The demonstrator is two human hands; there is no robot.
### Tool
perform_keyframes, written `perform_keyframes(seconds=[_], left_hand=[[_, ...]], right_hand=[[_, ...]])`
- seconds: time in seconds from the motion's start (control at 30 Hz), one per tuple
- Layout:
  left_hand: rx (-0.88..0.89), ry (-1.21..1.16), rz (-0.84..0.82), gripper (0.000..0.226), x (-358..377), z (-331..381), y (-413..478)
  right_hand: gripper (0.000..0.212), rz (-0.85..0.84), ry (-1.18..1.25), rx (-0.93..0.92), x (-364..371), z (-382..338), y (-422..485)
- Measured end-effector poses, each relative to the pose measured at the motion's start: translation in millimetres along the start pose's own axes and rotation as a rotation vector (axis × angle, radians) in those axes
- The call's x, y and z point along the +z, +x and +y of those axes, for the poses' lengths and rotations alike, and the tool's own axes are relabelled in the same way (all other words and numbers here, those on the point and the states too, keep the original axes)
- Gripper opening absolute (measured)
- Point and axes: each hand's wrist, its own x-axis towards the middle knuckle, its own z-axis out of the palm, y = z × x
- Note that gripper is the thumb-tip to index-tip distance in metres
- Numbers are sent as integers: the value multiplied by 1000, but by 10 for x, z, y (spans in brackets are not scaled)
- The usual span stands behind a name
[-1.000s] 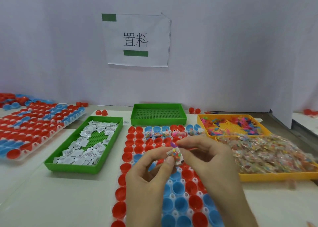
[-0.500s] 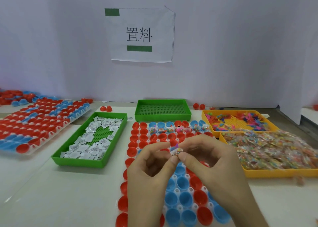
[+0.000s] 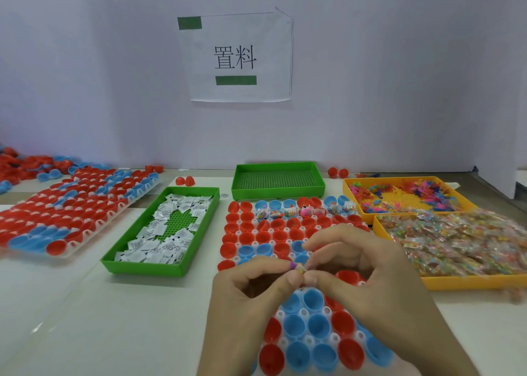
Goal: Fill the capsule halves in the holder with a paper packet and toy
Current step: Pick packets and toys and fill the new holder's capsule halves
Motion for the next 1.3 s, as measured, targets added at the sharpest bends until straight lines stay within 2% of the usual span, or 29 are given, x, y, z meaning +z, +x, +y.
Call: perform_keyframes(seconds=[0.1, 0.2, 0.27, 0.37, 0.47, 0.53, 0.6, 0.9, 1.3], left_hand=[[31, 29, 78, 20, -84, 95, 44], [71, 198, 167, 17, -291, 181, 319], [66, 320, 206, 5, -455, 177, 646], [52, 535, 200, 6, -619, 79, 1155], [65, 688, 186, 13, -660, -94, 1523], [60, 786, 165, 4, -640, -240, 1669], [49, 859, 149, 10, -610, -381, 1732], [71, 909, 123, 7, -519, -656, 1728], [139, 1096, 120, 9, -560, -735, 1785]], right_hand=[[32, 44, 33, -41, 6, 0, 0], [31, 182, 1, -62, -88, 43, 8], [27, 244, -13, -53, -169, 68, -5], [19, 299, -18, -45, -258, 85, -35], [22, 326, -17, -45, -293, 91, -37], [21, 330, -15, -40, -295, 93, -32], [20, 332, -13, -37, -295, 102, -33], [19, 332, -22, -50, -353, 136, -40], [18, 330, -39, -53, -354, 150, -43]])
